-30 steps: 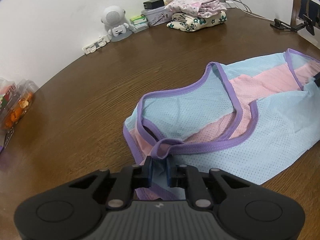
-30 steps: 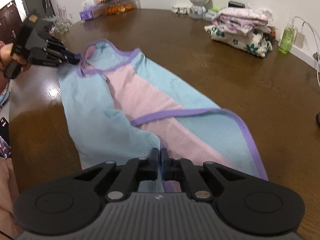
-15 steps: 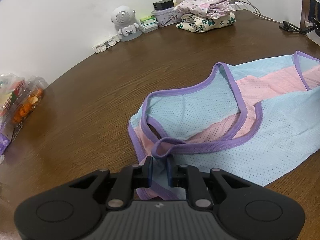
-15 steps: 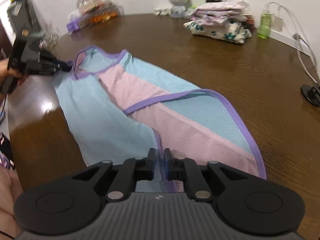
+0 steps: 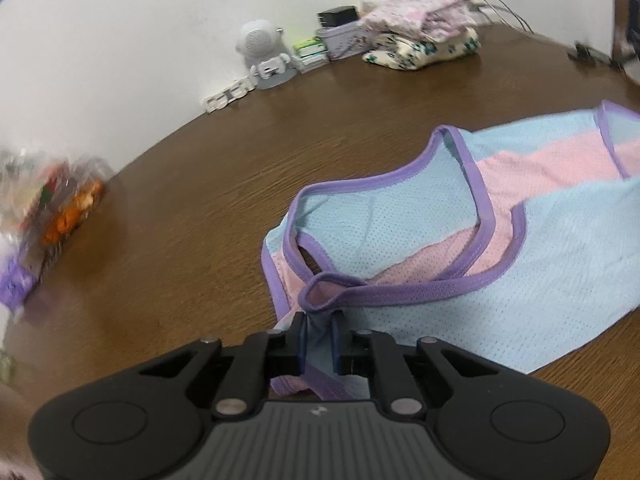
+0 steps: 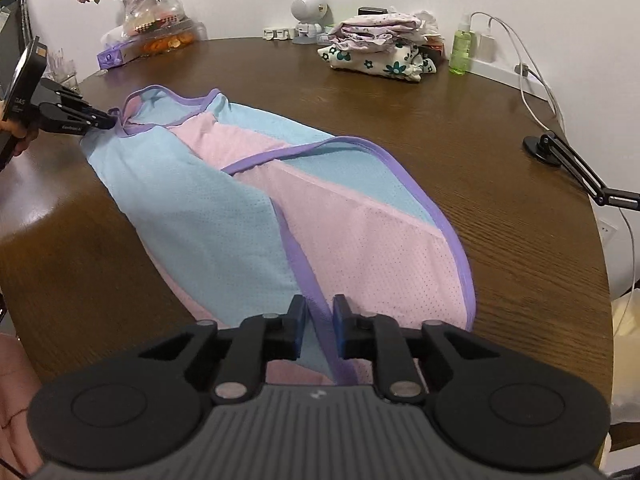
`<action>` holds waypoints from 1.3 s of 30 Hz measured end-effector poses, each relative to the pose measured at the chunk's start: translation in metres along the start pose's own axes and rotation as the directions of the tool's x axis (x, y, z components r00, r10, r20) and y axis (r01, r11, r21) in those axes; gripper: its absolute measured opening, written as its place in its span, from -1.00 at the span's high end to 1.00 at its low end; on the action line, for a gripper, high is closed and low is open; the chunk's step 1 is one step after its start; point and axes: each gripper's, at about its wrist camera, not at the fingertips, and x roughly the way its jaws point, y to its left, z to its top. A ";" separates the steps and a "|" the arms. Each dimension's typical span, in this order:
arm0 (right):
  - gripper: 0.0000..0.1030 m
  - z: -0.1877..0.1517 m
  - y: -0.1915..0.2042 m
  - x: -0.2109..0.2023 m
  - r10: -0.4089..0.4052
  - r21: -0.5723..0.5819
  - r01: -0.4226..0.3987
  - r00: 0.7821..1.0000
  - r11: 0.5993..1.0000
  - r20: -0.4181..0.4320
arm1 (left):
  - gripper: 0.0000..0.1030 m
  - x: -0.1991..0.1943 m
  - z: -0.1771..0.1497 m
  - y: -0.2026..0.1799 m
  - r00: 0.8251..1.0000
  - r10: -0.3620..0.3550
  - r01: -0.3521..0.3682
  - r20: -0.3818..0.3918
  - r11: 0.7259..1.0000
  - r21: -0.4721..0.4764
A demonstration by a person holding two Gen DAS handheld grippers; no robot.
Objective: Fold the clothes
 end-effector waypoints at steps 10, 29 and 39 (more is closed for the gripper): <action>-0.99 0.006 0.067 -0.031 0.051 -0.019 -0.049 0.984 0.999 0.168 | -1.00 -0.108 -0.042 -0.002 0.965 -0.027 0.067 0.260 0.987 -0.146; -0.99 -0.004 0.107 -0.017 0.012 0.157 -0.040 0.985 0.987 0.175 | -1.00 -0.153 -0.131 -0.057 0.957 -0.058 0.165 0.283 0.914 -0.370; -0.99 -0.009 0.121 -0.027 -0.049 0.155 0.027 0.989 0.988 0.137 | -1.00 -0.152 -0.135 -0.068 0.961 -0.063 0.165 0.271 0.912 -0.375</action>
